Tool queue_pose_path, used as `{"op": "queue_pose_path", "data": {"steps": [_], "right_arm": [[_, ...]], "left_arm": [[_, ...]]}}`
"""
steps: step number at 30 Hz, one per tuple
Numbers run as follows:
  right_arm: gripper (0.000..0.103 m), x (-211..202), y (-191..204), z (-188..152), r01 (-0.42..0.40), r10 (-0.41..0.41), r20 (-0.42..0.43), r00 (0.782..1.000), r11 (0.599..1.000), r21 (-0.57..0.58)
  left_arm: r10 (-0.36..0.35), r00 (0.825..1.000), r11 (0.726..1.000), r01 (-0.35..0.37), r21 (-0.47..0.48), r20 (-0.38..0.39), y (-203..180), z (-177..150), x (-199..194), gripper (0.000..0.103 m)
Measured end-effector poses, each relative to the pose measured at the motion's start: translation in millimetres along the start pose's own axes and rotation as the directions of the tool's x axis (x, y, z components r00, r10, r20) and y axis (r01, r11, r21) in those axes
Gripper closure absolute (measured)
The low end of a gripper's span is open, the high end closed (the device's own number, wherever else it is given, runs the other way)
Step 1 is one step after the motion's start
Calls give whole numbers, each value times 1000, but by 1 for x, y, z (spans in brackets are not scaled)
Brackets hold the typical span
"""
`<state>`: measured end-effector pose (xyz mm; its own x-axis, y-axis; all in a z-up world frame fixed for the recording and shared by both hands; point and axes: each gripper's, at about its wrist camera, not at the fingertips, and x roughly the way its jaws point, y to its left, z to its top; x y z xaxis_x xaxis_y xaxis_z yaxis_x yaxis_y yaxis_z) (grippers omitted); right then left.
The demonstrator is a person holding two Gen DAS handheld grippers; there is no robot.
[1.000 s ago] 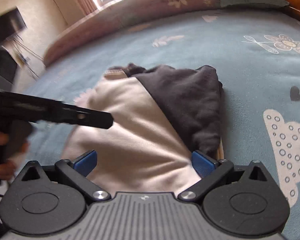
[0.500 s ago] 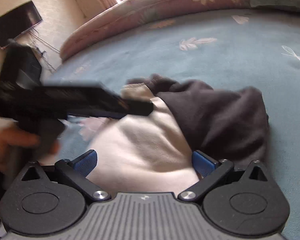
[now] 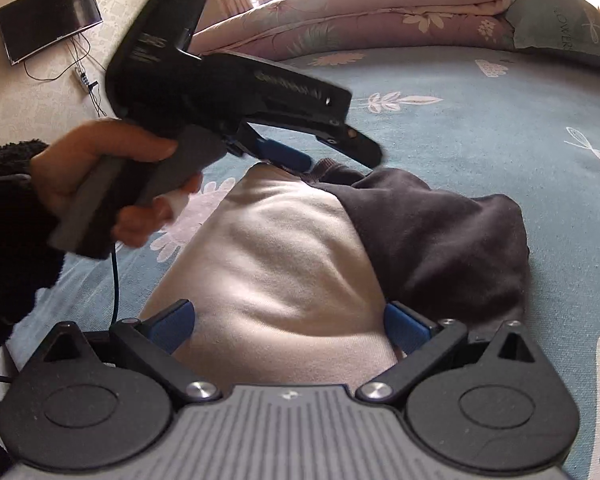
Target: Fold clothes
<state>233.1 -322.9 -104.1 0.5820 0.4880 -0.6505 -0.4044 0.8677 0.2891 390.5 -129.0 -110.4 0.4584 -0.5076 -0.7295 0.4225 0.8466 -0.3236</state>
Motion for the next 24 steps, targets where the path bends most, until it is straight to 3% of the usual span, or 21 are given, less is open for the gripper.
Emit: {"op": "queue_pose_path", "data": {"steps": [3,7,10,12,15,21,24], "right_arm": [[0,0,2,-2,4,-4,5,1000,1000,-16],[0,-4,3,1,19,-19,5,1000,1000,-8],[0,-16,4,6,6,-7,48,999,1000,19],[0,-16,2,6,0,-2,32,999,999,43],[0,-7,-4,0,76,-74,-32,997,995,64],[0,-34,10,-10,79,-79,-20,997,996,32],[0,-36,8,-20,102,-99,-58,993,993,61]], "left_arm": [[-67,997,998,67,-12,29,4,-1,-27,14],[-127,992,992,127,22,-17,-7,-19,-57,14],[-243,968,970,240,-44,-65,-15,-42,-66,13],[-309,947,949,300,-102,-91,-18,-60,-62,12],[-269,954,956,248,-156,-135,-21,-83,-43,12],[-207,971,978,205,-24,-120,-52,-75,-71,12],[-204,970,979,204,-20,-130,-59,-86,-79,12]]}}
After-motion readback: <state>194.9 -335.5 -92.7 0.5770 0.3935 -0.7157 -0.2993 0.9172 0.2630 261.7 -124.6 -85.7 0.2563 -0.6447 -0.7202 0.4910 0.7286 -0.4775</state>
